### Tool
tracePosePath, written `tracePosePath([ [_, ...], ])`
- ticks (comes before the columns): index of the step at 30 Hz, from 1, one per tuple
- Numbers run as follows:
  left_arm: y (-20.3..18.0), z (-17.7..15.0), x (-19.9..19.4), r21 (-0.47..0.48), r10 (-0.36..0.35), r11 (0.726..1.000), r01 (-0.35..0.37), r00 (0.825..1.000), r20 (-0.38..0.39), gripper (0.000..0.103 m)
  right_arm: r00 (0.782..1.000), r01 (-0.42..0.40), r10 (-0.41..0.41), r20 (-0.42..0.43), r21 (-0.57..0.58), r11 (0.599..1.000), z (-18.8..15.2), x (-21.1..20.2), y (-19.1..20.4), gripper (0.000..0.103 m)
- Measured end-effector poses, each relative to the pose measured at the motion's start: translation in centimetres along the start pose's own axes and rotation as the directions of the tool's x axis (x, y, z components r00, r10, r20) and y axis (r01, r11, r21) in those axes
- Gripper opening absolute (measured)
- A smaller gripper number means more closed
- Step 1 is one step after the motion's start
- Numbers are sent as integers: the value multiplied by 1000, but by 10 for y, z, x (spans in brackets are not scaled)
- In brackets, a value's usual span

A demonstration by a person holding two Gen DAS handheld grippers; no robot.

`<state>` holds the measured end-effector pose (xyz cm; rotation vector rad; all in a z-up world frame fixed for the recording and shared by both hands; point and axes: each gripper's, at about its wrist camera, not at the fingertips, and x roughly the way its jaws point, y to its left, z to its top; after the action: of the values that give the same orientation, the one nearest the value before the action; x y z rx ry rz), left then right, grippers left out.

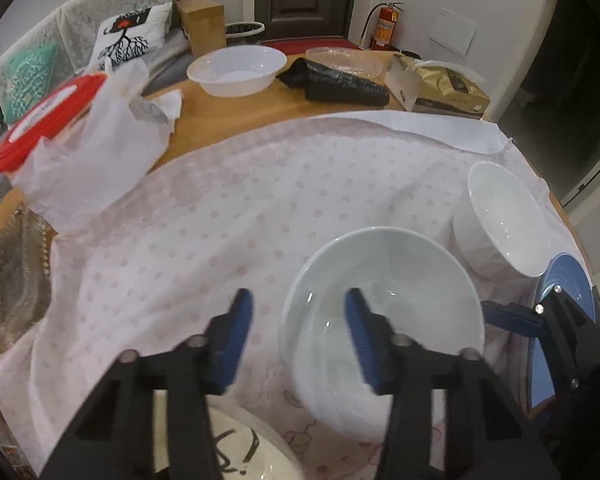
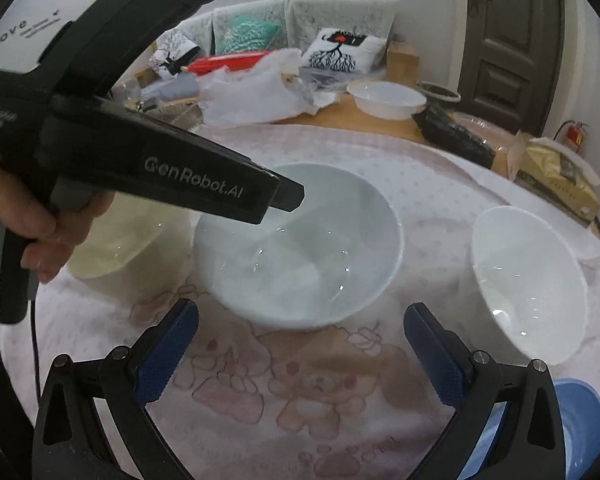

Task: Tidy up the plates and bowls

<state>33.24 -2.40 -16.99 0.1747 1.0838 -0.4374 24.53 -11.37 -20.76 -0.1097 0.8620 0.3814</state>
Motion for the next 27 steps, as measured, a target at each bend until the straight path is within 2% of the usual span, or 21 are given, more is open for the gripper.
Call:
tracePosePath([
  [2, 3, -1, 5, 2, 9, 1000, -9, 1000, 1, 30, 1000, -4, 4, -1, 13, 1000, 4, 5, 0, 102],
  [9, 2, -3, 9, 5, -23, 1000, 22, 1000, 12, 16, 1000, 3, -3, -12, 26, 1000, 11, 16, 4, 101],
  [20, -3, -5, 6, 27, 3, 1000, -4, 1000, 28, 14, 1000, 12, -11, -15, 38, 999, 15, 21, 5, 100],
  [27, -12, -6, -14, 46, -7, 999, 5, 998, 62, 14, 1000, 19, -20, 5, 68, 997, 14, 11, 6, 100],
])
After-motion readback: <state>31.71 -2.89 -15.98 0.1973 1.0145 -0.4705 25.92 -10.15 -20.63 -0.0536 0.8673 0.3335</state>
